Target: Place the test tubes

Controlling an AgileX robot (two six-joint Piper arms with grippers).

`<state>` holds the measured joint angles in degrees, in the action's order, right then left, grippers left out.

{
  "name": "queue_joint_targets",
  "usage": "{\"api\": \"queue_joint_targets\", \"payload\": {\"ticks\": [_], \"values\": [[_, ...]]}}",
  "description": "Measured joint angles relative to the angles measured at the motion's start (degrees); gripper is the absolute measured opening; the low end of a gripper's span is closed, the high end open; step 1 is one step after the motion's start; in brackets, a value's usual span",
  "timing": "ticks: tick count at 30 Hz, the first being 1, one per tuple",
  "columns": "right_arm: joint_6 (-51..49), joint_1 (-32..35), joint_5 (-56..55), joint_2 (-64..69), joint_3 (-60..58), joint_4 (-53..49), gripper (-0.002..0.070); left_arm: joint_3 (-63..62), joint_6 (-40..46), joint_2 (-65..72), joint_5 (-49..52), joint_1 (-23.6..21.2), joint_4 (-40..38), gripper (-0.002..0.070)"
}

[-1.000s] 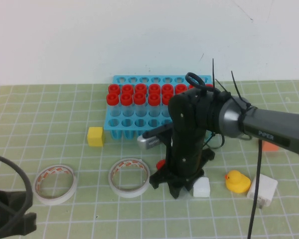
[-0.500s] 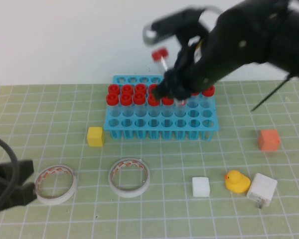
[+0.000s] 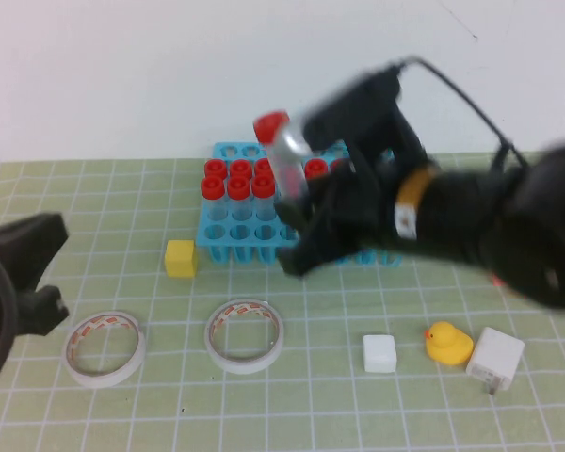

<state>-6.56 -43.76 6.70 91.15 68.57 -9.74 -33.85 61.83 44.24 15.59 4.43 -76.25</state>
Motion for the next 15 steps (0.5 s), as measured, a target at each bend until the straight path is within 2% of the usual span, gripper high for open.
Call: {"api": "queue_joint_targets", "payload": {"ticks": [3,6,11,15], "values": [[-0.2,-0.1,-8.9,-1.2,-7.2,0.1,0.0236,0.0,15.5,0.0,3.2,0.0,-14.0,-0.0001],[-2.0,-0.1,-17.5,-1.4,-13.4,0.1,0.0236,0.0,24.6,0.0,7.0,0.0,-19.3,-0.0001],[-6.4,-0.1,-31.0,-1.4,-20.4,-2.2,0.0236,0.0,27.8,0.0,13.1,0.0,-20.6,-0.0001],[-9.5,-0.1,-36.2,-1.6,-21.3,-8.1,0.0236,0.0,27.2,1.6,17.6,0.0,-20.7,-0.0001]]}}
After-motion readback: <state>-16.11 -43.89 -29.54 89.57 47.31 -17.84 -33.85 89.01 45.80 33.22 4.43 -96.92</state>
